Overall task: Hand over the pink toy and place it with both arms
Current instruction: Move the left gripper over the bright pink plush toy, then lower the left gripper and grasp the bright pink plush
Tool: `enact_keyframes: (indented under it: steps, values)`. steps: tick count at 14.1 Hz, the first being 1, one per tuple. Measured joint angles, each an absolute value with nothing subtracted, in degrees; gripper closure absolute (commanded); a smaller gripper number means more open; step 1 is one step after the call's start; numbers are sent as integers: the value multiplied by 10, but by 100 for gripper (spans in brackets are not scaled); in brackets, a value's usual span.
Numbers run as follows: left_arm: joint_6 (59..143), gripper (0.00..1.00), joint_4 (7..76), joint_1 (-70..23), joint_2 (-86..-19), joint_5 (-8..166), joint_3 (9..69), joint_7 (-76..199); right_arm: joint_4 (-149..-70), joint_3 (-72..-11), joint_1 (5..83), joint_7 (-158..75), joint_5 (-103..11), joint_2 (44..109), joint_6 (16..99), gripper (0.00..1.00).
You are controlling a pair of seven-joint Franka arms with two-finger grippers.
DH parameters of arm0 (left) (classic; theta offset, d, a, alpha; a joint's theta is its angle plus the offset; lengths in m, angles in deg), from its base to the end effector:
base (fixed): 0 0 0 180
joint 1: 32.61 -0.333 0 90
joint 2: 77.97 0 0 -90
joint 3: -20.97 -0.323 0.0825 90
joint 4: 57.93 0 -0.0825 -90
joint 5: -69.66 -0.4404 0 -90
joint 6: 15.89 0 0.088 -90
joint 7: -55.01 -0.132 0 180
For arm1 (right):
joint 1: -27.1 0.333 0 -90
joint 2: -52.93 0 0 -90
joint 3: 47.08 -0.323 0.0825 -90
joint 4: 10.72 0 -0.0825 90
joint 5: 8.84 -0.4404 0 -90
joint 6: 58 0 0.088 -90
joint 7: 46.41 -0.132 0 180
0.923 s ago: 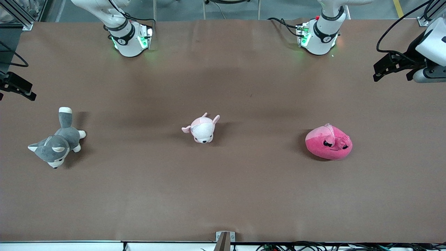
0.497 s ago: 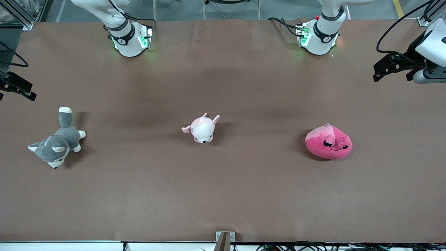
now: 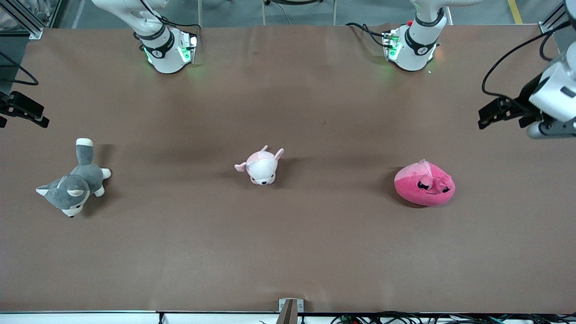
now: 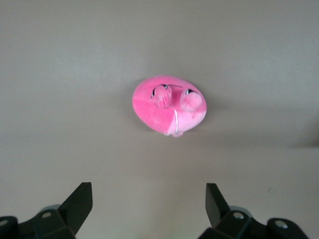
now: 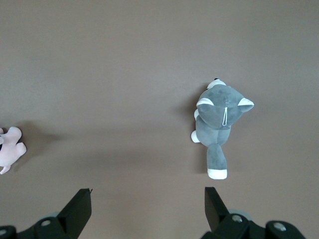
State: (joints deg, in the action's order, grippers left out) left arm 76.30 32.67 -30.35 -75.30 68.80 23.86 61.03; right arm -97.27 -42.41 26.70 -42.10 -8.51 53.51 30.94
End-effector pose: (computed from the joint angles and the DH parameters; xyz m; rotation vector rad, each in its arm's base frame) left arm 0.6250 -0.0538 0.5755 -3.1270 -0.0227 0.0273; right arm 0.6112 -0.0547 0.6305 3.1320 -0.0211 0.0485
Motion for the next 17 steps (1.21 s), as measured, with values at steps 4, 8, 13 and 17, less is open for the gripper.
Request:
enact_keyframes:
  steps: [4,8,13,17]
  values:
    - [887,0,393,-311,-730,688,238,610,-973,-424,267,-421,-85,535,291,0]
    - [980,6,454,-313,-705,688,238,610,-973,-424,269,-421,-85,535,289,0]
    - [1036,29,462,-311,-640,688,241,611,-973,-425,273,-421,-85,535,289,0]
    - [1056,42,462,-311,-606,688,242,612,-973,-425,277,-421,-85,535,289,0]
